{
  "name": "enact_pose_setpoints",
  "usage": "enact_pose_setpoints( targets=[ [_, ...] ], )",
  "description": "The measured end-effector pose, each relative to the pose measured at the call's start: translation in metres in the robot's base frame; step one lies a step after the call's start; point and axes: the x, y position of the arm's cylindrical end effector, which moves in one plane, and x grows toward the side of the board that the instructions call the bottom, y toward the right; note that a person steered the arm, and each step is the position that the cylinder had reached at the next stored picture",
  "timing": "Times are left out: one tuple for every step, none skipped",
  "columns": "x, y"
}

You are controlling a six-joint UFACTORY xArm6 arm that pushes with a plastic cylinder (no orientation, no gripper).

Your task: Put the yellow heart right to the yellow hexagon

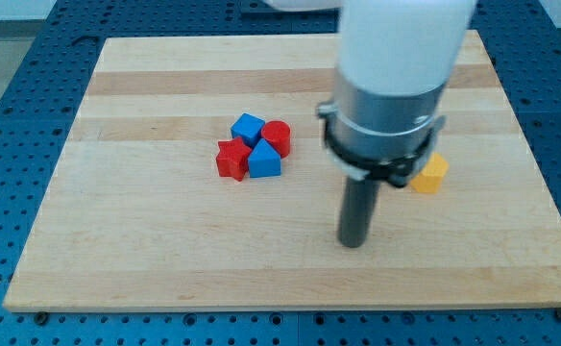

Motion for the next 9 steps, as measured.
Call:
enact_pose_setpoints(
  targets=[
    [-0.022,-0.027],
    [-0.052,-0.013],
    [-0.085,0.007],
    [-0.115,0.041],
    [-0.117,0.035],
    [-0.117,-0.034],
    [-0.098,-0.070],
    [-0.072,-0.075],
    [-0.076,-0.039]
  ],
)
